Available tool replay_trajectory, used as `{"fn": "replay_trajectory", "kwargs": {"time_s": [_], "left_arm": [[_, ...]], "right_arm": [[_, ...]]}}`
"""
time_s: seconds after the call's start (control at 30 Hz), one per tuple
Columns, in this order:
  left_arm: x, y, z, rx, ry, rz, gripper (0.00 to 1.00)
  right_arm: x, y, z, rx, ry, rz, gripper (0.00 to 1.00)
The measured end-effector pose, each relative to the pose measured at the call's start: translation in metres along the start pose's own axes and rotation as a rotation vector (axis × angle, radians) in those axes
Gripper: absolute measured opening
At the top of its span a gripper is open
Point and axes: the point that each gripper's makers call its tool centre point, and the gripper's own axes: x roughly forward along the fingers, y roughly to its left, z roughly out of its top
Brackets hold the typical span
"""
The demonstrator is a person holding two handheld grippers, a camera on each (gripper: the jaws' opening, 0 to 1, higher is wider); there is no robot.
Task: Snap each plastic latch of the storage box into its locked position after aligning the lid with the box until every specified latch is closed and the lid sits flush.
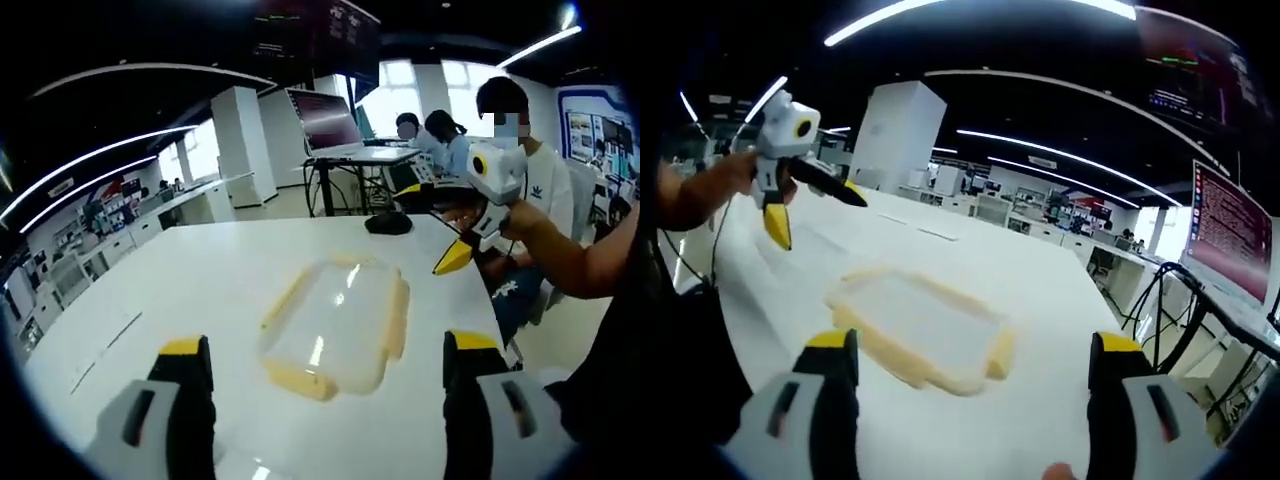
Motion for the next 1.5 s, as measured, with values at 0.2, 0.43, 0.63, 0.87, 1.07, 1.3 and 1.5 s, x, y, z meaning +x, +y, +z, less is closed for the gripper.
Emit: {"fn": "replay_trajectory", "kwargs": {"time_s": [0.2, 0.43, 0.63, 0.87, 1.07, 1.3, 1.5], "left_arm": [[0.007, 0.010, -0.001, 0.005, 0.030, 0.015, 0.97], [0.007, 0.019, 0.008, 0.052, 0.076, 0.010, 0.95], [0.008, 0.014, 0.002, 0.103, 0.121, -0.021, 0.93], [0.016, 0.016, -0.006, 0.112, 0.160, -0.036, 0.91], [0.023, 0.021, -0.009, 0.123, 0.192, -0.077, 0.88], [0.025, 0.020, -0.020, 0.192, 0.248, -0.122, 0.89], [0.027, 0.029, -0.016, 0.185, 0.255, -0.106, 0.87]], "right_arm": [[0.003, -0.005, 0.002, -0.007, 0.003, 0.000, 0.96], [0.007, -0.017, 0.002, -0.027, 0.028, -0.001, 0.96], [0.010, -0.023, 0.005, -0.056, 0.042, 0.018, 0.95], [0.014, -0.021, 0.001, -0.124, 0.091, 0.077, 0.95], [0.015, -0.025, 0.000, -0.129, 0.100, 0.093, 0.92], [0.018, -0.026, -0.001, -0.145, 0.129, 0.164, 0.83], [0.027, -0.025, -0.004, -0.199, 0.172, 0.202, 0.82]]}}
